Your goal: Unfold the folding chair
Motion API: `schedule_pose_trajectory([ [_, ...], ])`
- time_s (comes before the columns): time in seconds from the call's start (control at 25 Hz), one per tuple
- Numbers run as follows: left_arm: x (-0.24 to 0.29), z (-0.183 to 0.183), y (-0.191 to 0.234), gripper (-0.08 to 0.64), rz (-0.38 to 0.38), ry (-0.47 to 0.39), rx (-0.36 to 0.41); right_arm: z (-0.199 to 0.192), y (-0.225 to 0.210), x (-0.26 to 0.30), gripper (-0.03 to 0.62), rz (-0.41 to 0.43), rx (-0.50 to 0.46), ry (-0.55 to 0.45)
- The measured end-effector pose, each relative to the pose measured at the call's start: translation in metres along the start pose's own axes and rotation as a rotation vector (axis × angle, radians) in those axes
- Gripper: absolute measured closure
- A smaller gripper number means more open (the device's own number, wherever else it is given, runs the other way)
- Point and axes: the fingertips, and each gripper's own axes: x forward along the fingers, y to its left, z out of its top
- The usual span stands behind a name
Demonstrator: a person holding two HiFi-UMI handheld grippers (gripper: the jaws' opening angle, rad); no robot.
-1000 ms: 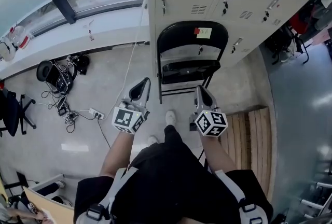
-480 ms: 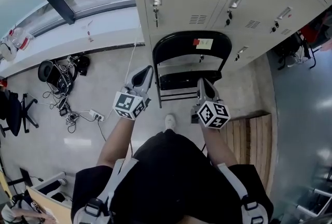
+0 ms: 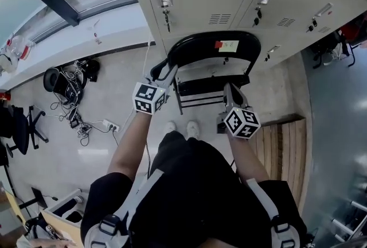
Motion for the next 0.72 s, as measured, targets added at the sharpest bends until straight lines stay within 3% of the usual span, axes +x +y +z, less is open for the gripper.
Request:
schedule_pose_trajectory([
  [0.28,0.034,-0.043,0.015,0.262,-0.121,0.156,-0.002,-0.027,0.002,0.004,0.588,-0.091,0.036,0.037],
  [0.72,0.080,-0.055,0.034,0.262,-0.243,0.235,0.056,-0.049,0.010,0.004,0.588,-0.184,0.073,0.047],
])
